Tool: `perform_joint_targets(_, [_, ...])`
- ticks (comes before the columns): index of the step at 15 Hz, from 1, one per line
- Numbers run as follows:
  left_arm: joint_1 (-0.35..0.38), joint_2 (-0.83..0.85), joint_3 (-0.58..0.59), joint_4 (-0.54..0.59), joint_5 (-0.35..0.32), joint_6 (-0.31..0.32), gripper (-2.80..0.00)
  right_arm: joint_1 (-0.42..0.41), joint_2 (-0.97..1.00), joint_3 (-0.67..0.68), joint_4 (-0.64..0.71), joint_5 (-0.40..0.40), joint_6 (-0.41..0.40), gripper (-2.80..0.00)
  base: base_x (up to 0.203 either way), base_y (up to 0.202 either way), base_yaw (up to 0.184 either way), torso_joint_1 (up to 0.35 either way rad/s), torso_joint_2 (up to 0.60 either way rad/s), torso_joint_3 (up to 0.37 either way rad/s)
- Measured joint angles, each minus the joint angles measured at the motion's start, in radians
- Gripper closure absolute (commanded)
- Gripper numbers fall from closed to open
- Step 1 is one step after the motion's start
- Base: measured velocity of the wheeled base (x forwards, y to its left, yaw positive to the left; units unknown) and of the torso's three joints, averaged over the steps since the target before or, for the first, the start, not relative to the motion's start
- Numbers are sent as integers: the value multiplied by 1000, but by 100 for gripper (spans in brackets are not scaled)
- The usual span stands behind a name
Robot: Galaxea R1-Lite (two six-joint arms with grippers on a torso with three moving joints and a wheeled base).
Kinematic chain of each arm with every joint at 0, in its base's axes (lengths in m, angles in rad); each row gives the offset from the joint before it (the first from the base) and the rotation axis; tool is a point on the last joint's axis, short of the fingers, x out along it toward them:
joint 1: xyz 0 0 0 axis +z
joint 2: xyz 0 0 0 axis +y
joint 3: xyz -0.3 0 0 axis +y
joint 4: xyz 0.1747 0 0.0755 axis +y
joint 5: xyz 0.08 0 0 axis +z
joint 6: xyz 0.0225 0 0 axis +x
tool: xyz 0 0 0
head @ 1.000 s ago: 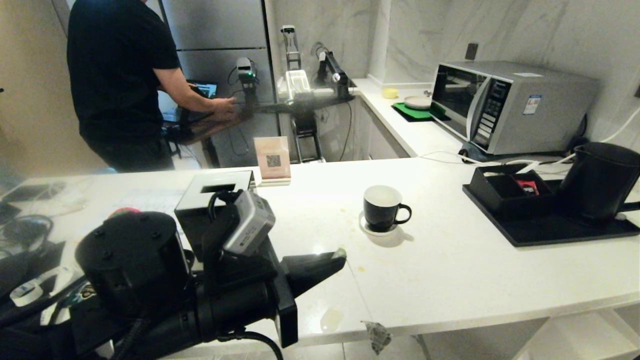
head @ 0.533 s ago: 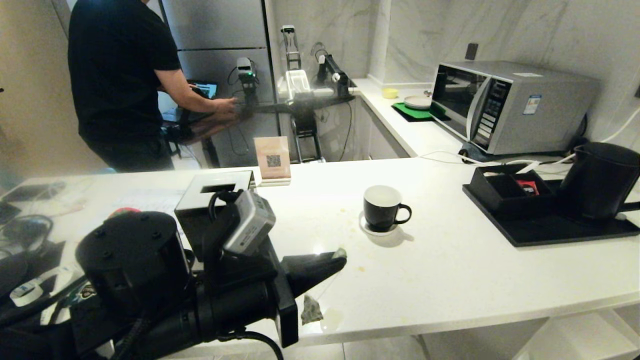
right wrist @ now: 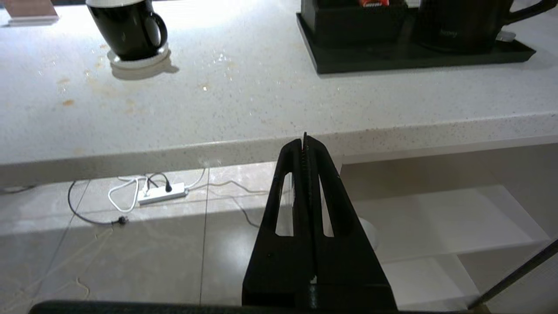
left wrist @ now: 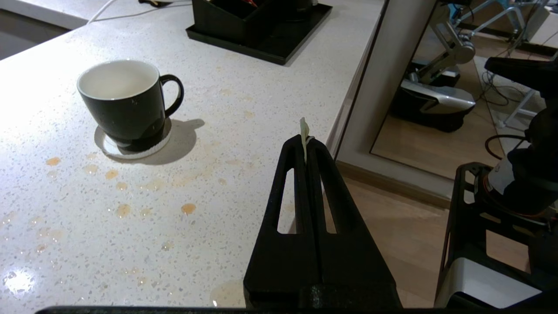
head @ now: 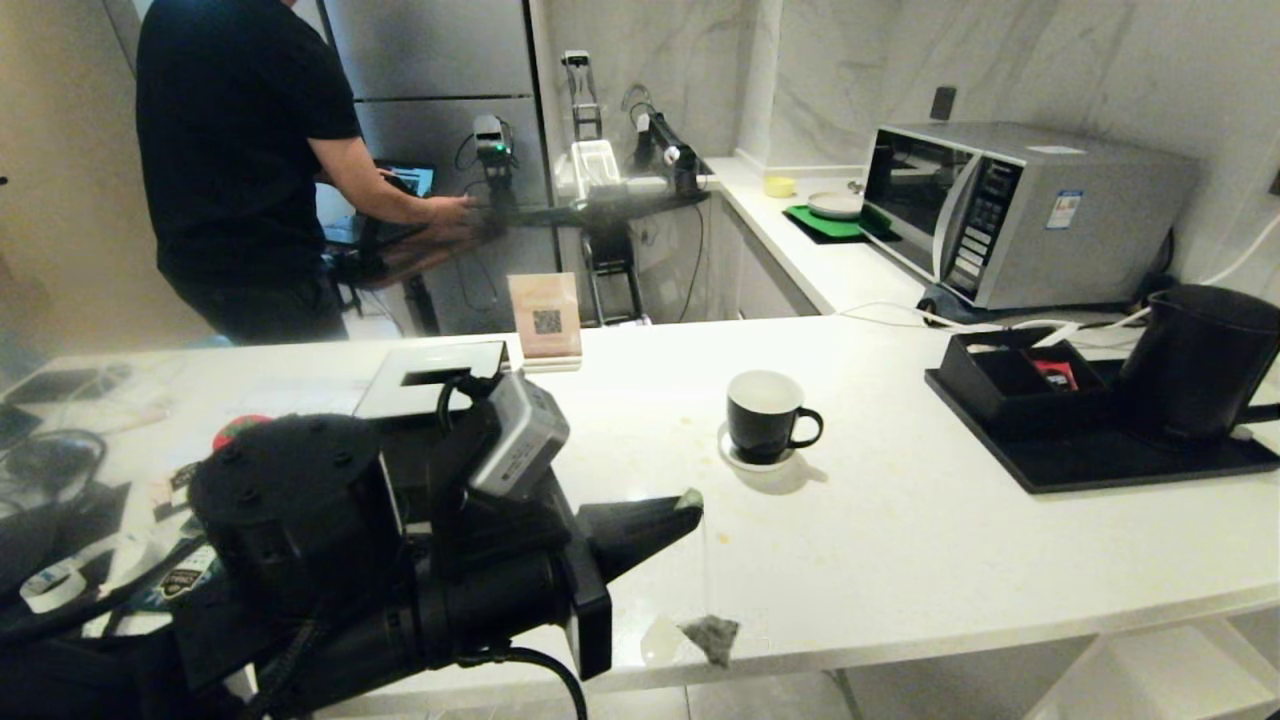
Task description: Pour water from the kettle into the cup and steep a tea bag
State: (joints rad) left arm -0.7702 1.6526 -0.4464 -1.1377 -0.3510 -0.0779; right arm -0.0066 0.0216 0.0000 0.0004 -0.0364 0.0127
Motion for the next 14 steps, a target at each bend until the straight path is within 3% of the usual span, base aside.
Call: perform_joint_targets(14, [6, 16, -7, -1, 3, -1, 0, 0, -21, 0, 0, 0, 1, 0, 0, 0, 0, 0, 0, 0])
